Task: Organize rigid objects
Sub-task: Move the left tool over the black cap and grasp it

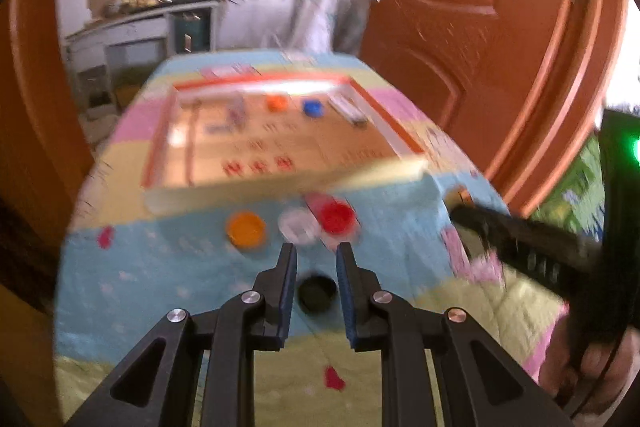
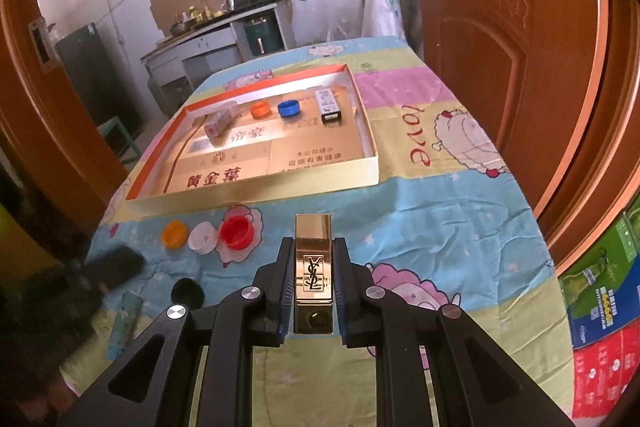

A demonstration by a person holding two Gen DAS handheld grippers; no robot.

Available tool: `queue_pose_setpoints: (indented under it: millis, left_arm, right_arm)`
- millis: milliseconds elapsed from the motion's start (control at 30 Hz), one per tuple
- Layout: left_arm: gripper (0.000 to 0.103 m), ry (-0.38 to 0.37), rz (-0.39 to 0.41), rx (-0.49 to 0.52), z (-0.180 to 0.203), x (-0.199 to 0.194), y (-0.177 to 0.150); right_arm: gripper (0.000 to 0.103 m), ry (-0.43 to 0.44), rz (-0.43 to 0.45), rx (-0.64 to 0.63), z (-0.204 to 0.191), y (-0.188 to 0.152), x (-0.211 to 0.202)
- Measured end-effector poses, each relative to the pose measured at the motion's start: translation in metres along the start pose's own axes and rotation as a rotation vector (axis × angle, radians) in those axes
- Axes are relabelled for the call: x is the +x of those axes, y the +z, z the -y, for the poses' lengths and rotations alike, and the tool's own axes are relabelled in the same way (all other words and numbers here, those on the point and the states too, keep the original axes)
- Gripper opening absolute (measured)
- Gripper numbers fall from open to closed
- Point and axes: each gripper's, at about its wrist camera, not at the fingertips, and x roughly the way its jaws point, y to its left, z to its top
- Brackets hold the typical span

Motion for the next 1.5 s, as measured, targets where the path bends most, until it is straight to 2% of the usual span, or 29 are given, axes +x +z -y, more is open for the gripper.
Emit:
queue_pose_setpoints:
  millis: [100,133,167,233,267,400,533,600,633,900,1233,1500]
  left_arm:
    - [0.022,-0.021,-0.028,0.043,0.010,0.012,-0.015]
    - [0.027,-0.019,-0.029,0.048,0.011,0.013,-0.019]
    - [0.038,-0.017,-0.026,0.050,0.011,0.014,-0.021]
    - [0.053,-0.008,-0.023,0.057,0.012,0.016,-0.023]
    - [0.053,0.003,-0.022,0.061,0.012,0.017,-0.023]
    - [0.053,0.045,-0.008,0.073,0.011,0.019,-0.022]
    - [0.053,0.071,-0.030,0.083,0.013,0.032,-0.021]
    - [0.035,0.117,-0.057,0.082,0.012,0.039,-0.024]
    - [0.030,0.132,-0.069,0.079,0.011,0.042,-0.026]
    - [0.030,0.110,-0.034,0.053,0.004,0.025,-0.028]
    - [0.030,0.133,0.053,0.003,-0.002,-0.012,0.009]
    - [0.030,0.134,0.094,-0.018,-0.012,-0.016,0.030]
  right_arm:
    - [0.018,0.003,-0.008,0.004,0.001,-0.001,0.003]
    - [0.018,0.003,-0.008,0.004,0.002,-0.002,0.003]
    - [0.018,0.001,-0.008,0.005,0.002,-0.002,0.003]
    - [0.018,0.001,-0.006,0.007,0.003,-0.002,0.003]
    - [0.018,0.003,-0.004,0.008,0.003,-0.002,0.002]
    - [0.018,0.006,-0.004,0.009,0.003,-0.004,0.001]
    - [0.018,0.009,-0.007,0.013,0.003,-0.004,0.001]
    - [0.018,0.006,-0.006,0.006,0.003,-0.004,0.000]
    - [0.018,0.005,-0.005,0.002,0.002,-0.004,0.000]
    - [0.018,0.010,-0.006,-0.006,-0.001,-0.005,0.000]
    - [0.018,0.045,-0.001,-0.017,-0.012,0.006,0.002]
    - [0.018,0.058,0.018,-0.043,-0.025,0.022,0.004]
